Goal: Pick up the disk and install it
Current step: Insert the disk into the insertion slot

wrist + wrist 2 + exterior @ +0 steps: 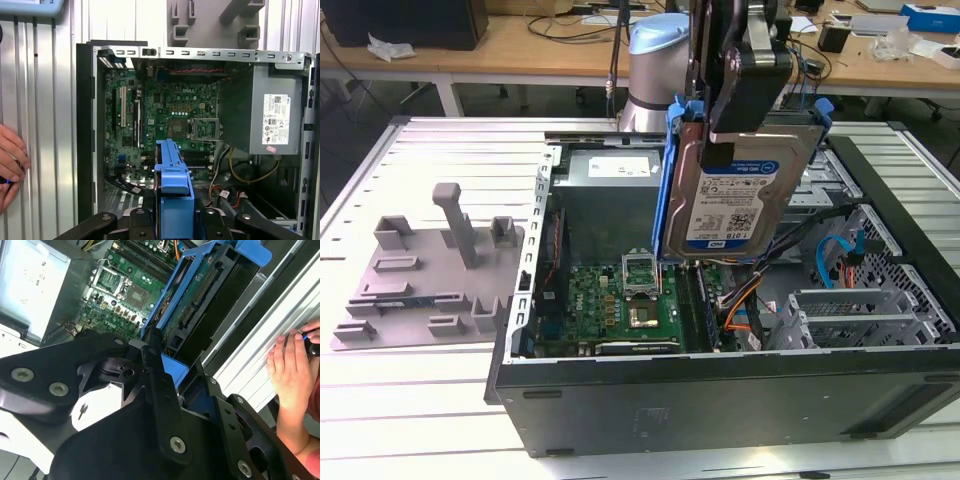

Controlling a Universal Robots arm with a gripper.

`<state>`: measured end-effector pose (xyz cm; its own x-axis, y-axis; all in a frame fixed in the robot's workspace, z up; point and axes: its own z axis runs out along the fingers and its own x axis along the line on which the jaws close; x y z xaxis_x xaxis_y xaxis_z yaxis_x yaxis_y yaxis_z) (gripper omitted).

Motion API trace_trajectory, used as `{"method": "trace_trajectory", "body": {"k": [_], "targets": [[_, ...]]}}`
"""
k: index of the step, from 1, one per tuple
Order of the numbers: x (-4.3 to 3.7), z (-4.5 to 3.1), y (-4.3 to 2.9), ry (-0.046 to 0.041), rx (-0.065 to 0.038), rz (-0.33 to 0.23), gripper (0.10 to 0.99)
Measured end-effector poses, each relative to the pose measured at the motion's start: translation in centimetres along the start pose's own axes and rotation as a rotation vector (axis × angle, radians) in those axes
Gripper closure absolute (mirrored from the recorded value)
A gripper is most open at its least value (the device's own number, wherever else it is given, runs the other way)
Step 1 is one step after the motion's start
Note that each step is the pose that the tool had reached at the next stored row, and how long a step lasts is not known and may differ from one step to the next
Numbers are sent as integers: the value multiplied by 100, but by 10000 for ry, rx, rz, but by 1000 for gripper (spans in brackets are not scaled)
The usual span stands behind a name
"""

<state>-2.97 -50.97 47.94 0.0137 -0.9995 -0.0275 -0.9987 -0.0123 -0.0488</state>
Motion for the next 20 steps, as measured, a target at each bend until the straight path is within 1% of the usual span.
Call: {"method": "trace_trajectory", "body": {"k": [2,4,9,15,17,20], "targets": [[3,1,-36,2,1,9,714],[11,5,-111,2,1,11,714],[33,9,-221,2,1,15,714],[72,-10,-281,39,1,22,714],[105,-21,-294,58,1,23,714],[159,-22,-316,59,1,25,714]]}}
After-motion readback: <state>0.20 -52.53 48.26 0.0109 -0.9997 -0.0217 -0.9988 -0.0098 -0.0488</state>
